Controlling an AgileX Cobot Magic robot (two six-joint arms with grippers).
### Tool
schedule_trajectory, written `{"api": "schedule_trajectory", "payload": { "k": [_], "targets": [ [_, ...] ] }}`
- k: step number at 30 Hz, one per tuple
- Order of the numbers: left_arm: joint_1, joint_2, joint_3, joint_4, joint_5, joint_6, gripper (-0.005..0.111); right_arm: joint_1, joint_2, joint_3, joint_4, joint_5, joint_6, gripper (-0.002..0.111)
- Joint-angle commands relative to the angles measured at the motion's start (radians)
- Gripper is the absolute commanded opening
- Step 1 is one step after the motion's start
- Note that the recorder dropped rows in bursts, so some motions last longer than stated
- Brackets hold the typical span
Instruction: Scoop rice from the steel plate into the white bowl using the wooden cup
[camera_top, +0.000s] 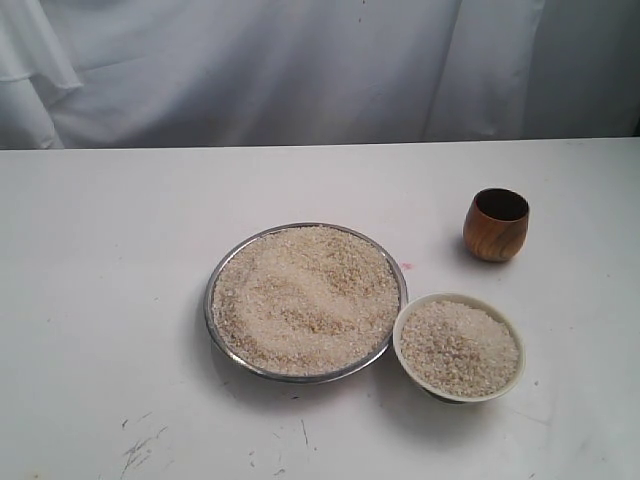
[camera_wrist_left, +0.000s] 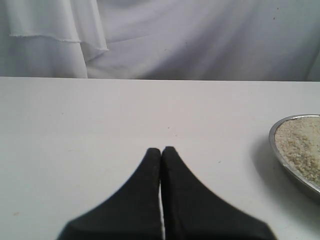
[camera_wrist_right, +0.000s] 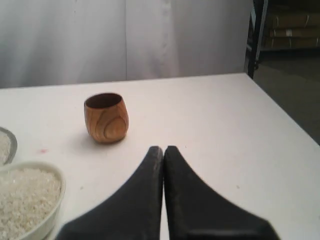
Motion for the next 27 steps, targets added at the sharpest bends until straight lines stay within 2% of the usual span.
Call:
{"api": "schedule_trajectory", "payload": {
  "k": [1, 27],
  "targets": [
    [-0.002, -0.005, 0.005, -0.001, -0.006, -0.003, 0.000, 0.004, -0.006, 0.003, -0.035, 0.048, -0.001, 0.000],
    [-0.002, -0.005, 0.005, -0.001, -0.006, -0.003, 0.000, 0.004, -0.006, 0.003, -0.034, 0.061, -0.001, 0.000]
  ]
}}
